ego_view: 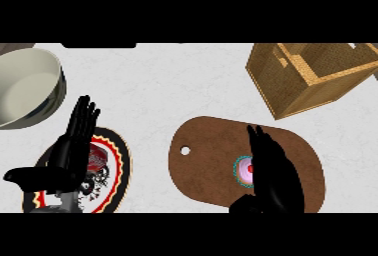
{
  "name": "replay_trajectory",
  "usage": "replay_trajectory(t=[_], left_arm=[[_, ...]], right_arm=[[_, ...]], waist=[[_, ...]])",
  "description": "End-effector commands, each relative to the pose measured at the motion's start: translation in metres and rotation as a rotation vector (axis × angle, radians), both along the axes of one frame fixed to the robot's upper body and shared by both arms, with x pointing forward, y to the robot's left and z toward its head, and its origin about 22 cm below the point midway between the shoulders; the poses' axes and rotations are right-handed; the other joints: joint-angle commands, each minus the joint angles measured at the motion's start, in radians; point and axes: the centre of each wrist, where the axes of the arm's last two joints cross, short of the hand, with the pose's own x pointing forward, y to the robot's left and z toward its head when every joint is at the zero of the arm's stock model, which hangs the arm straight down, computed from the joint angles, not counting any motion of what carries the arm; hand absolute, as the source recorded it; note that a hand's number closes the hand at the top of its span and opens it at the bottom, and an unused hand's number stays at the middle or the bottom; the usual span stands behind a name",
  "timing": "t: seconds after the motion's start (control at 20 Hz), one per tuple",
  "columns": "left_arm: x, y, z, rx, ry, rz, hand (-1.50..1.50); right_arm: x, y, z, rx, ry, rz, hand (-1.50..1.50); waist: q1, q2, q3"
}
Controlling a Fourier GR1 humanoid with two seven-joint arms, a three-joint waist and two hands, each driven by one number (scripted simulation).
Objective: Pick the cupcake from the cutting board and place it in the basket
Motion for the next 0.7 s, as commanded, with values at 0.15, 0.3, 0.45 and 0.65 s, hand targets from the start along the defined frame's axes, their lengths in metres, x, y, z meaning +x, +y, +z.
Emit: replay_trajectory(t=[0.15, 0.3, 0.45, 0.65], left_arm=[[0.009, 0.007, -0.001, 0.01, 0.019, 0.023, 0.0], [-0.005, 0.0, 0.003, 0.013, 0.014, 0.012, 0.0], [0.0, 0.012, -0.006, -0.012, 0.022, 0.012, 0.0], [0.007, -0.014, 0.005, 0.01, 0.006, 0.003, 0.0]], right_arm=[[0.005, 0.013, -0.012, -0.051, 0.08, -0.085, -1.5], [0.003, -0.012, -0.026, -0.056, 0.073, -0.098, -1.5], [0.003, -0.025, -0.021, -0.034, 0.075, -0.113, -1.5], [0.014, -0.008, -0.033, -0.04, 0.141, -0.02, 1.5]], waist=[[0.0, 0.002, -0.002], [0.0, 0.001, -0.002], [-0.001, 0.002, -0.002], [0.0, 0.002, -0.002]])
